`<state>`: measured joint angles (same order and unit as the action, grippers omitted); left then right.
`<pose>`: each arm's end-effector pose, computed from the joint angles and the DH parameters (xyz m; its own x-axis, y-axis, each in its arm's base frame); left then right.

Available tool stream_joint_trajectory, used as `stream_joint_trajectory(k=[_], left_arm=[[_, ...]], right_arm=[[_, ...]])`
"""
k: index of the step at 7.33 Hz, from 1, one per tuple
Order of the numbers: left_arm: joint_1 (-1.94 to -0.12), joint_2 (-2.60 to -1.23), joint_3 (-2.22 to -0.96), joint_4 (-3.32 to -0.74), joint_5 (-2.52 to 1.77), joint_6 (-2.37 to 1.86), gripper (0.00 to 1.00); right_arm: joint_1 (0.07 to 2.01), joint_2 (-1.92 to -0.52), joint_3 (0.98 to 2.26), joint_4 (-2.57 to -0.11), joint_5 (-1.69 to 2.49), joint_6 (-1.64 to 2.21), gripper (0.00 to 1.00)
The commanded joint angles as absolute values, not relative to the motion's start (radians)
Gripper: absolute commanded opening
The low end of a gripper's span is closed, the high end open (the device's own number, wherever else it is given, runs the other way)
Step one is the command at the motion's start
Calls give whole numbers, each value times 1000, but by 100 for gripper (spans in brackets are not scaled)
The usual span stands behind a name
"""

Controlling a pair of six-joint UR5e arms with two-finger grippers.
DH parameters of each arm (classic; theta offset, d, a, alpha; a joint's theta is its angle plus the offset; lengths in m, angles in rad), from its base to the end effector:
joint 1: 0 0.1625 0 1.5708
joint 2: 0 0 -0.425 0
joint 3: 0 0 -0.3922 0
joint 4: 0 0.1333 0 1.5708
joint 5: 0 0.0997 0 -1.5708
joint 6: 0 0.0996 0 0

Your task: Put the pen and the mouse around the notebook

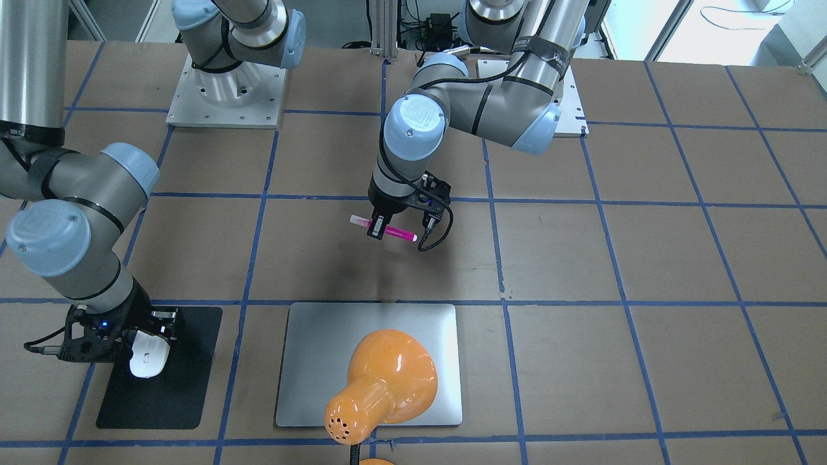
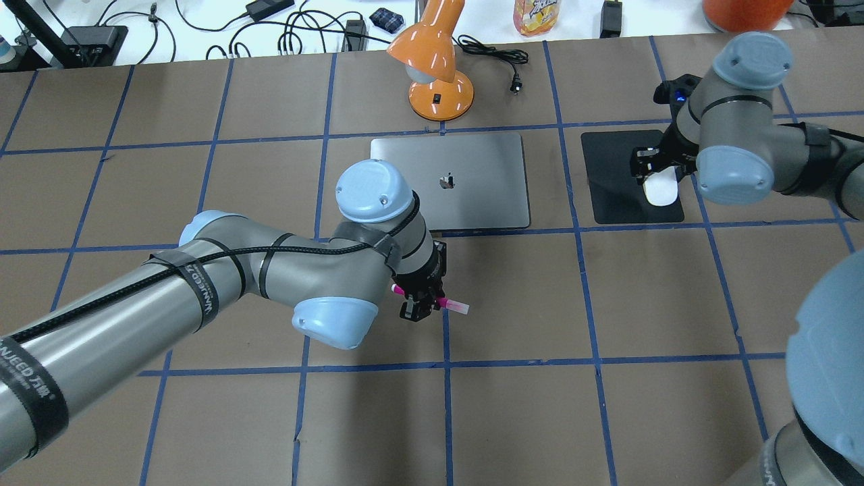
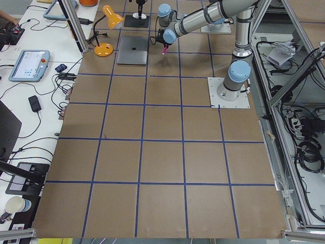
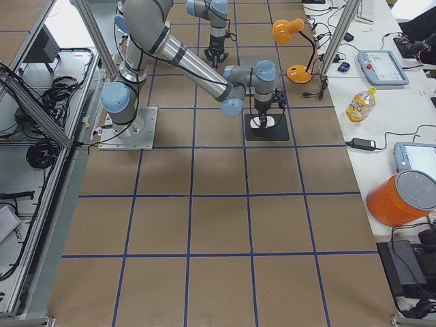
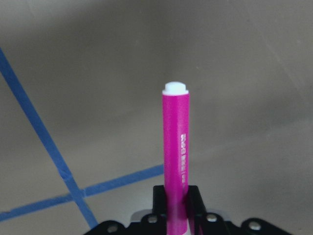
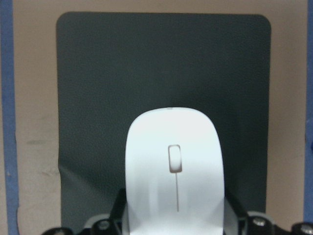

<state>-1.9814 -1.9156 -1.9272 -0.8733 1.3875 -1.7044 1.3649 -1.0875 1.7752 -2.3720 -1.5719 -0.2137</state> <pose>-0.3555 -0.4371 0.2112 -0.2755 -0.9609 -0.0280 -0.9469 0.2662 0.1801 0.0055 -0.6252 0.2022 -0.9997 -0.0063 0.0251 -0.0091 0.9938 -0.1104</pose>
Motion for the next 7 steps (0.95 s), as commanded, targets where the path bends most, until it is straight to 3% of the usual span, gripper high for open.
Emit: stream_joint_trajectory(k=[1,4,5,6,7], left_arm=[[-1991,-1985,-1872,-888,1405,-1747,7],[-1991,-2008,-1871,-890,1468,-1740,11],[-1991,-2008,-1871,-890,1460,-1738,15],[-1991,-2011,-1871,-888,1463,-1735,35],[-1990,-2014,-1871,-887,1473,-1741,90]], right_arm=[[1370,-1060,1756,-2372,-1572,-212,58],[1370,-1054,1753,-2364,-1580,-209,68],[1370,-1054,1753,-2362,-1580,-200,87],[1368,-1058,1752,-2359,-1585,-195,100],[1368,-1072,1749,-2324,-1586,-190,100]])
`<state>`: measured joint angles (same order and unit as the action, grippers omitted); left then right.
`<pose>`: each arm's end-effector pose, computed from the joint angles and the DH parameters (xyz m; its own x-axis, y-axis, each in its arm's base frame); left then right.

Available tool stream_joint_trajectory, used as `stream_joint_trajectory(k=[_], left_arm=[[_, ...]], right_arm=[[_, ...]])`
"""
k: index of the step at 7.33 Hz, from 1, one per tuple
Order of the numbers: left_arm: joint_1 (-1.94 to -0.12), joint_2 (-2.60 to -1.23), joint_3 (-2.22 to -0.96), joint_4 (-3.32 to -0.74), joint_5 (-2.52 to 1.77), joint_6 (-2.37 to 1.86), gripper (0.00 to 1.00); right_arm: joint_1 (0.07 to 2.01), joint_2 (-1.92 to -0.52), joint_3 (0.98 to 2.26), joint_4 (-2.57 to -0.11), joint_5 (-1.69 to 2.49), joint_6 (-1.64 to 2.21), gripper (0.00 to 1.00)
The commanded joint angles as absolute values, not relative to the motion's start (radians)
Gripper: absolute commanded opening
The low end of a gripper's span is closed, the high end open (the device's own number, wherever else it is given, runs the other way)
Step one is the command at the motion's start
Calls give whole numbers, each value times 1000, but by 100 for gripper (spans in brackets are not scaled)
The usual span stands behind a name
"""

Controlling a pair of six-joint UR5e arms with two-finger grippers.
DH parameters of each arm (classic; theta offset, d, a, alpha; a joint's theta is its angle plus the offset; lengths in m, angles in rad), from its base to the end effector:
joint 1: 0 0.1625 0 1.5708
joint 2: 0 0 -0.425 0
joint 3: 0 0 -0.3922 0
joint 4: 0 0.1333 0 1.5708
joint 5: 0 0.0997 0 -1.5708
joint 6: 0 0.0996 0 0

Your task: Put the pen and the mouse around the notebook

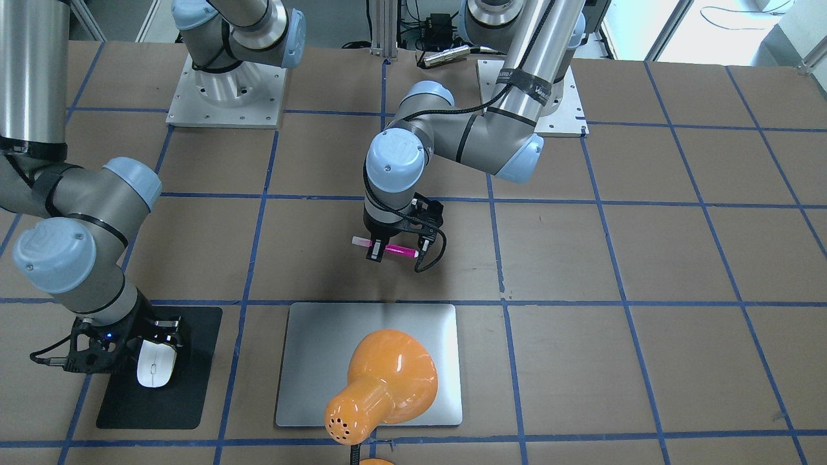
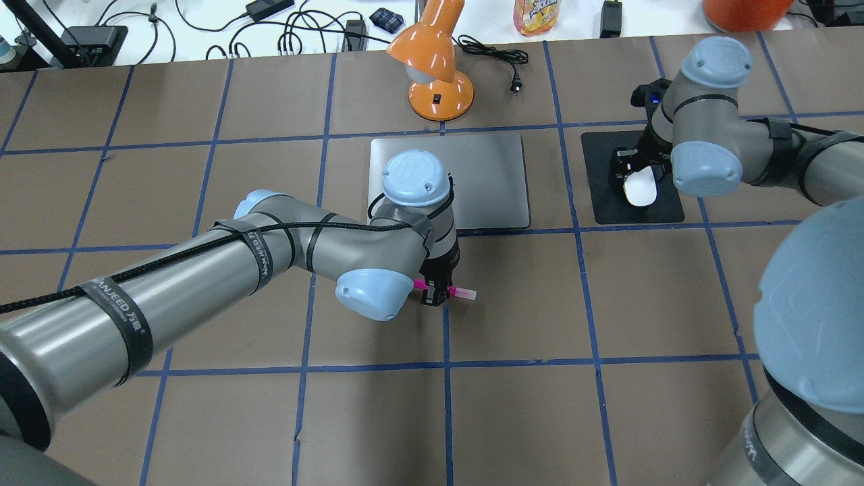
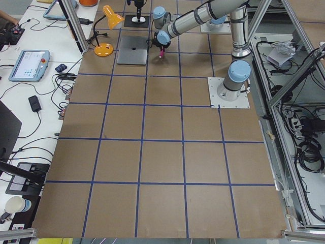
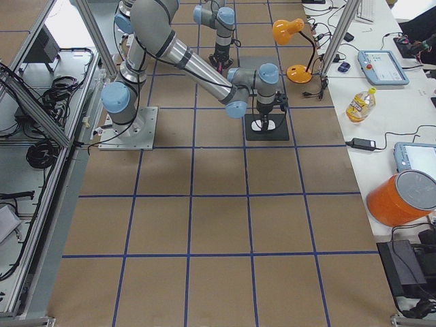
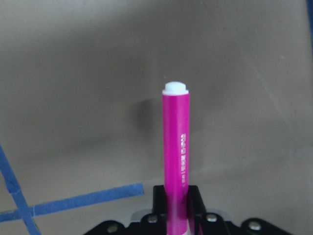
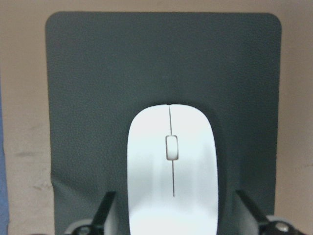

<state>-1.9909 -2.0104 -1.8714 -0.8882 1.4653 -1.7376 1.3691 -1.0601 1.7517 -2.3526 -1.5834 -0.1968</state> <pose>-0.3614 -0.4566 0.1780 -0.2504 -0.9653 -0.0742 -0.9654 0.2432 0.0941 0.0055 -0.6320 0.1929 -0.9995 0.0068 0.0299 0.0042 0.9963 -0.0859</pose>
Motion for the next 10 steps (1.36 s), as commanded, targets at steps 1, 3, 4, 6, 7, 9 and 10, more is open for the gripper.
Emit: stream_joint_trajectory(k=[1,3,4,6,7,9,10], left_arm=[[-1990,-2014,-1870,-881,1468,-1749,100],[-1979,-1987,-1862,-885,1457,-1738,100],[-1955,-1968,-1835,-894,1459,-1732,100],[-1828,-1907,-1801,-1010,1416,-1484,100],[-1769,-1864,-1805,-1056,1413,-1338,100],[-1630,-1774,-1810,-1225,1422,-897,100],[-1556,-1732,-1804,-1311,1424,-726,100]], right_arm=[[1368,-1125,1737,-2253,-1589,-174,100],[1368,-1320,1744,-2044,-1589,-167,100],[1371,-1429,1738,-1926,-1576,-143,100],[1440,-1570,1732,-1766,-1559,-19,100],[1468,-1615,1723,-1726,-1559,29,100],[1522,-1654,1697,-1682,-1565,152,100],[1522,-1641,1665,-1674,-1551,150,100]])
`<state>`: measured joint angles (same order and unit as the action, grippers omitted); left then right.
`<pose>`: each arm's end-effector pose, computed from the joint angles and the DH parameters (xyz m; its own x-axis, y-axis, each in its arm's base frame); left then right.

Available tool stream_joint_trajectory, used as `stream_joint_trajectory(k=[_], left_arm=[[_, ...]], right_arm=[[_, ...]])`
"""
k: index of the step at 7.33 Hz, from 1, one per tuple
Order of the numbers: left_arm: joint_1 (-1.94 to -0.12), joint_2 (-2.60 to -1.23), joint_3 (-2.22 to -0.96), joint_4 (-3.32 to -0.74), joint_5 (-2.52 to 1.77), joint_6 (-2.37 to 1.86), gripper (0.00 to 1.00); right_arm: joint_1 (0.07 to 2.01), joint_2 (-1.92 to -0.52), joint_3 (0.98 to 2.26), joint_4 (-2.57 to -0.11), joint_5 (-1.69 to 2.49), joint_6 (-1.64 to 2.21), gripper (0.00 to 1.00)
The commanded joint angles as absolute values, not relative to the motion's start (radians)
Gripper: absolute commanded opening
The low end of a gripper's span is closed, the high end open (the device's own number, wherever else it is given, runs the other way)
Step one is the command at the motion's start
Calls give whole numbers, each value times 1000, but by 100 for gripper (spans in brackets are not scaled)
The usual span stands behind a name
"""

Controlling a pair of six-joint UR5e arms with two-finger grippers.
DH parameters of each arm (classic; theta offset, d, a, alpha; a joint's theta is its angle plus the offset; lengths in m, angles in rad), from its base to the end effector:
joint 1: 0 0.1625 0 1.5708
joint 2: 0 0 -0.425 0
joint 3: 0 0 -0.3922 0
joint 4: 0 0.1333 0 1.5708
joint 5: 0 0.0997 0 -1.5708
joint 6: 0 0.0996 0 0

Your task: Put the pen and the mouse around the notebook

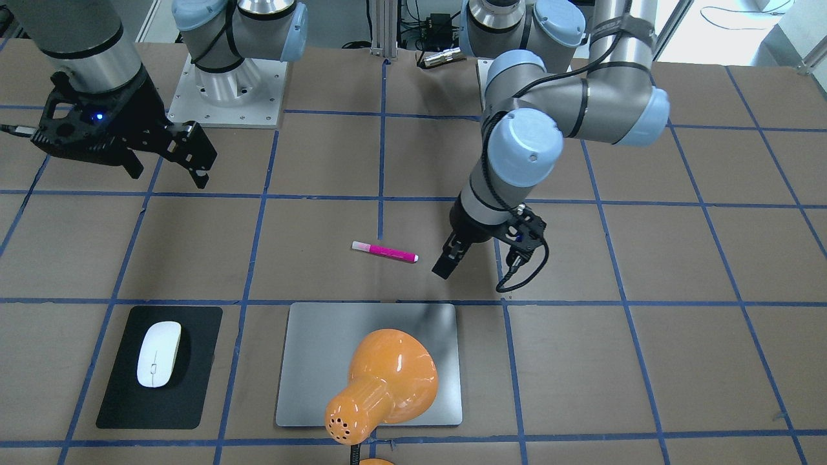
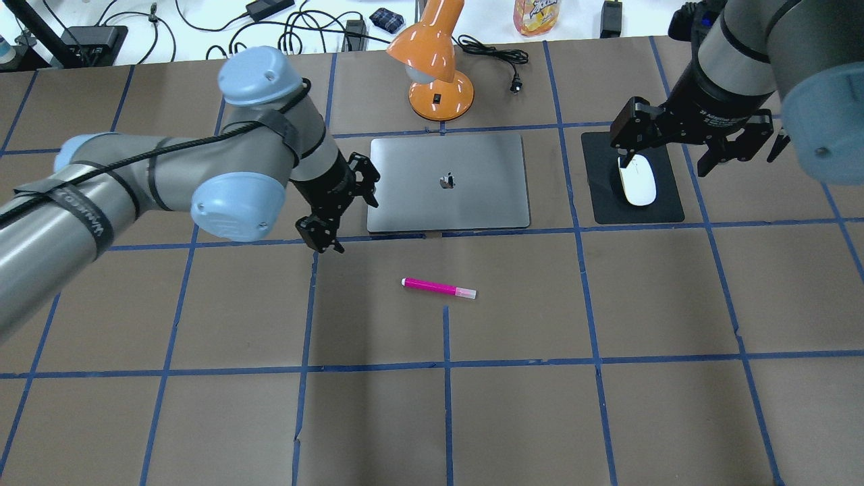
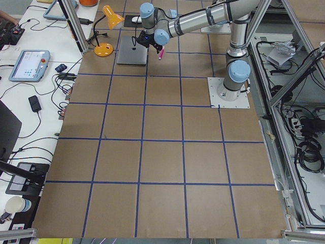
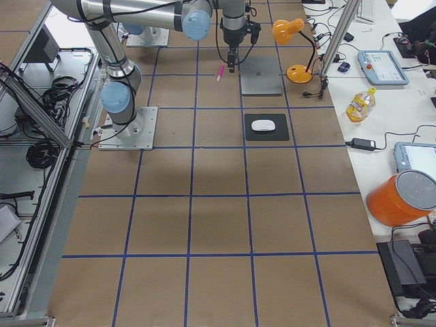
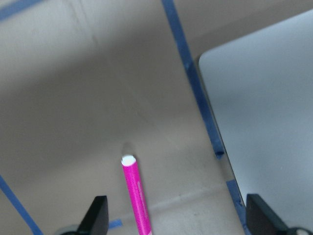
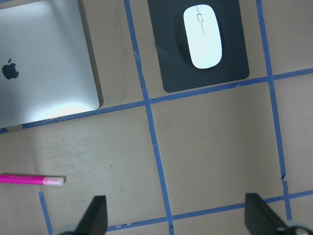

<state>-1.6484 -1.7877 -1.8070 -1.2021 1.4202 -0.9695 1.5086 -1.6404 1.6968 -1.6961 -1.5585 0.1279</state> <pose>-0.1893 -0.5220 0.2993 -0.6219 -0.7830 0.0150 -0.7699 0.6148 0.1710 0.1052 -0.4758 0.4719 -0.9820 0.1878 -0.0209 0.1888 0.9797 -0.0667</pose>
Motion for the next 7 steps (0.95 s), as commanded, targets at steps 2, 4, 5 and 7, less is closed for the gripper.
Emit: stream_joint_trajectory(k=[2,4,5,7], left_arm=[[-1426,-1639,-1799,-1446,1513,-454,100],[-1343,-1574,-1801,-1541,1603,-132,100],[-1336,-1543,-1808,-1561,1603,-27,100],[-1336,-1491,-1815,-1563,1588,167,100]], right_arm=[[1551,-1535,1520,-1602,-1543,185,100],[1562,-1483,1460,-1574,-1539,187,100],[1575,-1485,1477,-1597,-1555,189,100],[1578,-1485,1480,-1592,-1560,184,100]])
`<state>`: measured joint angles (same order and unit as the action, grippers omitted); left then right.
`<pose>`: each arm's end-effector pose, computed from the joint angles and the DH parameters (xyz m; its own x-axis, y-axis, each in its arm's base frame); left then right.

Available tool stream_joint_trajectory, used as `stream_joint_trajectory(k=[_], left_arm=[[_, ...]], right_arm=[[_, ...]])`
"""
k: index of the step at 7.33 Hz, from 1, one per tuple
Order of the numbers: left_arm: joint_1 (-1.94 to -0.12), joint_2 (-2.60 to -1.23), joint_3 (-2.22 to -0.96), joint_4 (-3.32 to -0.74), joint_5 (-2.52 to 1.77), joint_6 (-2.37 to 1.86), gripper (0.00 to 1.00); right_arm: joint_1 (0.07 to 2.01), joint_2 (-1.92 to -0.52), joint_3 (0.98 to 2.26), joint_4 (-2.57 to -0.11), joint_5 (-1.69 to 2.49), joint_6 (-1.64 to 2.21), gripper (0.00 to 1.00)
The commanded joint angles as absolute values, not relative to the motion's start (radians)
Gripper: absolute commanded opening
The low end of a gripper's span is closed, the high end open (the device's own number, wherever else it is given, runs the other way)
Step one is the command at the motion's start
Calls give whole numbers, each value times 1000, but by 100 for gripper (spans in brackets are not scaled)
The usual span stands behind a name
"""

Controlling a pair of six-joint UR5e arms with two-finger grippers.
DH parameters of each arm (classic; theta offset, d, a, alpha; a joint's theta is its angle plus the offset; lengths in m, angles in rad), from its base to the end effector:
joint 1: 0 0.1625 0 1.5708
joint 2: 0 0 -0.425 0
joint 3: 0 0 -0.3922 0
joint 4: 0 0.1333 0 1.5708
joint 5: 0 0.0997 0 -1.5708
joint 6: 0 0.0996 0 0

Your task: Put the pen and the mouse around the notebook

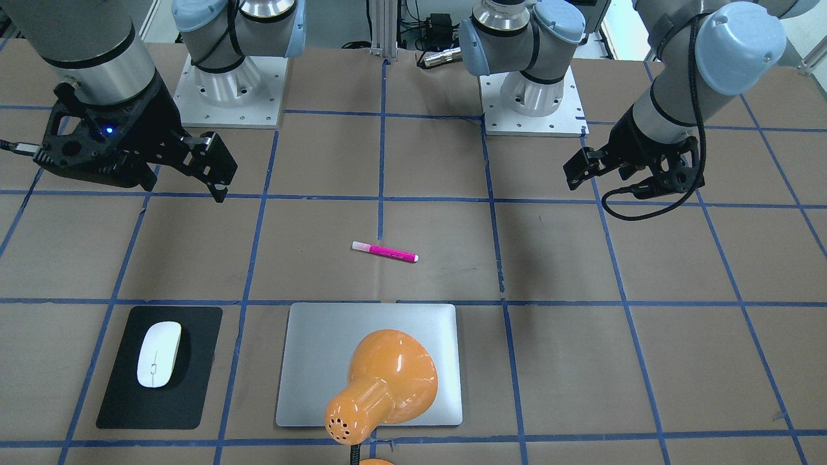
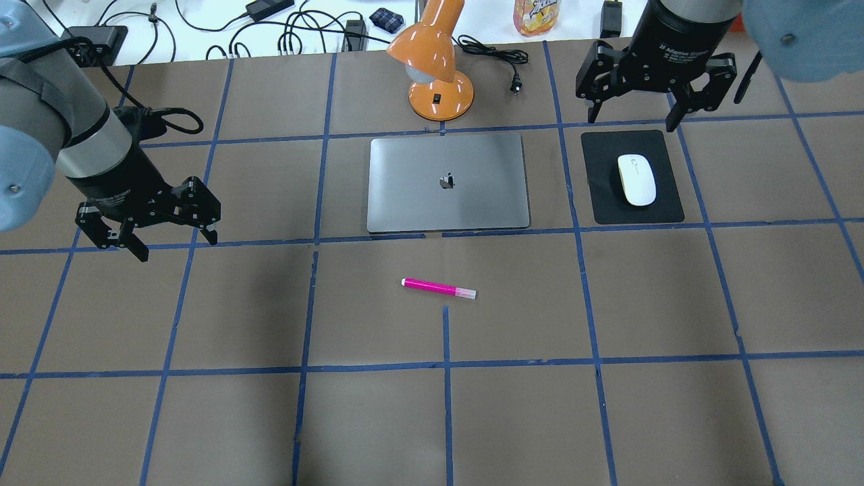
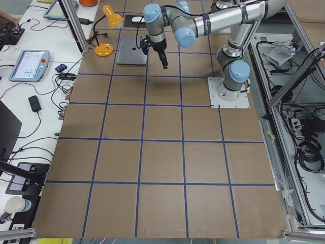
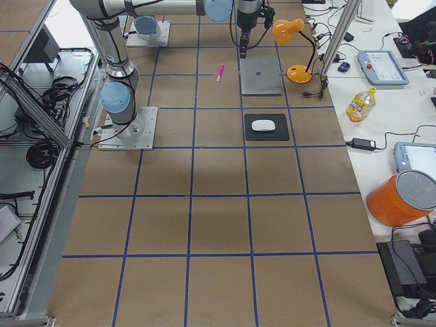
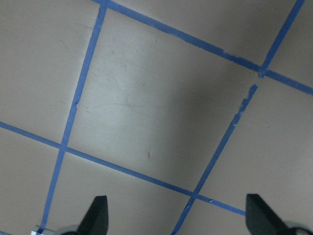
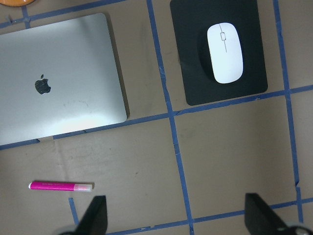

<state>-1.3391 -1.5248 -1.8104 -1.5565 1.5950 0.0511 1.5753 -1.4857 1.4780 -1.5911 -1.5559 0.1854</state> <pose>-0.0251 -0.4638 0.3958 -0.9843 -0.1762 -0.0147 -0.1759 0.9679 0.1793 0.1372 -0.5301 0.4922 -0.9836 0.1794 -0.0198 0.1799 0.9834 -0.0248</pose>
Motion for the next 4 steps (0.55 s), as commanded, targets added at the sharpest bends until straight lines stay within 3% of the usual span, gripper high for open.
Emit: stream_joint_trajectory(k=[1,2,4], left_arm=[[-1356,-1493,-1795,-1559,1583,43,100],[-1440,-1505,-1775,-1557,1574,-179,100],[-1552,-1548,-1685,-1557,1583,-196,100]], right_arm=[[1578,-1485,1480,-1591,-1562,184,100],[1577,-1483,1482,-1591,-1562,181,100],[1577,-1485,1482,-1588,-1562,181,100]])
